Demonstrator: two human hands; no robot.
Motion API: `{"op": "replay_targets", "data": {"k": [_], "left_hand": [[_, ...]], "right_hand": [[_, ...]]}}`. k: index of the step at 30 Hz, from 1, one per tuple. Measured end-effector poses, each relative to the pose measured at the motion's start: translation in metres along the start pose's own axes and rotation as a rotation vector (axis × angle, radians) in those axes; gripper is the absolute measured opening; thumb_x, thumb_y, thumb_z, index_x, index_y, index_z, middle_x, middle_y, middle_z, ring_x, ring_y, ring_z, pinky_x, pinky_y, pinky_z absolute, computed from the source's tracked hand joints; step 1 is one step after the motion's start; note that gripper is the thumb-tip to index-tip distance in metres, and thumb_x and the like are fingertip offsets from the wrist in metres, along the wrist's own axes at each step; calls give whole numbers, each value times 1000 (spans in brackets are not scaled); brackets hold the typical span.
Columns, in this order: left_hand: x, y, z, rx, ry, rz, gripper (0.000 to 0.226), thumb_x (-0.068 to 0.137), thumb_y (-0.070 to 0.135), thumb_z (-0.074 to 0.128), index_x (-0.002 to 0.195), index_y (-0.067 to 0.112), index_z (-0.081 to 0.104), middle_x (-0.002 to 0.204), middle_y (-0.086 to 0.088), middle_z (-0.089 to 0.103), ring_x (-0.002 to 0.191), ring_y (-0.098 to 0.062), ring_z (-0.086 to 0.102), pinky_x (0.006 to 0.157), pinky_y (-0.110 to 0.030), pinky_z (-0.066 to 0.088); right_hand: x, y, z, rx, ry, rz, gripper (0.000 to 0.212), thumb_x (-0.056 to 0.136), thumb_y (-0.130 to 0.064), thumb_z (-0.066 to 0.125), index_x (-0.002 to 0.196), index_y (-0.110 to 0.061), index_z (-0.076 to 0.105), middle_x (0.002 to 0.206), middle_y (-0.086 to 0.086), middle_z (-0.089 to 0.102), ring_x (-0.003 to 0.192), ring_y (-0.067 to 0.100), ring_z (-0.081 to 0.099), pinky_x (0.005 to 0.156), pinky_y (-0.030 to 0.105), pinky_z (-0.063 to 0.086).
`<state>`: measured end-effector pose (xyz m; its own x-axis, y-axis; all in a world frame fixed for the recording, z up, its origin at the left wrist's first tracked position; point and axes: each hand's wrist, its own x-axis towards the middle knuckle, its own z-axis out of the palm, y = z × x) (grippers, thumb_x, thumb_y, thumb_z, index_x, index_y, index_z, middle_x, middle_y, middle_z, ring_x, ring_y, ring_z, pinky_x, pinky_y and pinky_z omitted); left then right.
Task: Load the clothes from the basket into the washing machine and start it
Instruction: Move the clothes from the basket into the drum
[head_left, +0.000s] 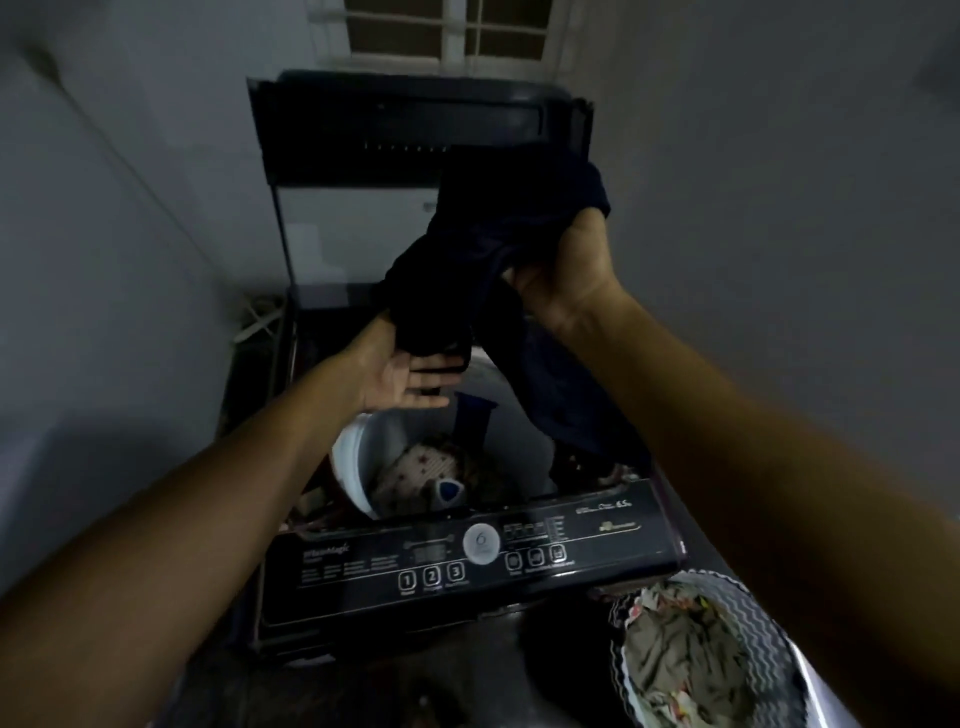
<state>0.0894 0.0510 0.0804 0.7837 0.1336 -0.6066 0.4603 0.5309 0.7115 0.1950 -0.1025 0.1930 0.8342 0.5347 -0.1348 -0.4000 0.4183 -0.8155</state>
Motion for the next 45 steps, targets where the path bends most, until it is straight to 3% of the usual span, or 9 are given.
{"op": "replay_targets", "data": {"k": [7,12,16,20,23,26,31,38,45], "left_hand": [[37,-45,-46,44,186,-170,51,97,60,46,122,21,66,118,-9,73,105,-31,71,91,-49,57],[64,-76,-51,146,268,-284,24,101,40,52,110,20,62,124,-6,65,100,-27,66,87,-46,58],[85,-87,-43,390,286,-361,26,103,37,51,118,16,47,113,-4,54,86,-26,55,95,-50,55],[106,-96,-57,733,237,-442,59,97,43,58,146,15,42,143,-10,52,98,-31,65,69,-38,56],[118,-102,-68,877,193,-525,60,96,43,62,142,9,44,125,-16,62,86,-29,69,67,-34,56],[124,-104,-77,967,145,-620,51,98,40,58,130,0,55,97,-12,69,79,-23,67,63,-31,53],[125,-97,-77,969,129,-535,33,98,32,57,115,4,66,96,-9,73,77,-23,68,64,-30,54],[111,-59,-33,946,80,-166,21,96,28,58,108,14,69,103,-7,73,98,-26,70,93,-42,57],[102,-12,81,1018,-27,146,12,99,27,56,101,26,68,105,0,72,96,-18,70,75,-31,54]], "right_hand": [[45,94,-59,-118,137,200,40,106,-27,31,121,-13,65,123,9,67,112,29,63,92,41,55],[52,144,-140,-662,246,395,32,107,-23,39,134,-13,53,116,7,65,97,23,65,83,38,56],[41,163,-176,-1148,51,424,42,96,0,48,137,-3,56,99,13,66,73,17,61,60,22,48],[33,164,-185,-1687,-227,400,56,89,0,57,144,-12,54,133,22,61,115,38,62,94,37,53],[34,168,-186,-1957,-421,478,50,96,-18,60,145,-19,50,139,18,57,127,36,56,104,42,48],[38,180,-189,-1983,-493,562,49,100,-16,56,148,-14,46,144,19,53,131,35,52,108,40,44],[40,182,-184,-2003,-476,528,41,102,-15,53,141,-2,51,142,24,54,130,37,52,104,36,40],[46,132,-171,-1890,-418,338,30,86,-21,68,115,-18,72,116,9,71,107,28,67,93,38,55],[21,33,-193,-1833,-233,94,22,89,-18,67,110,-14,74,115,11,73,107,30,68,91,37,54]]}}
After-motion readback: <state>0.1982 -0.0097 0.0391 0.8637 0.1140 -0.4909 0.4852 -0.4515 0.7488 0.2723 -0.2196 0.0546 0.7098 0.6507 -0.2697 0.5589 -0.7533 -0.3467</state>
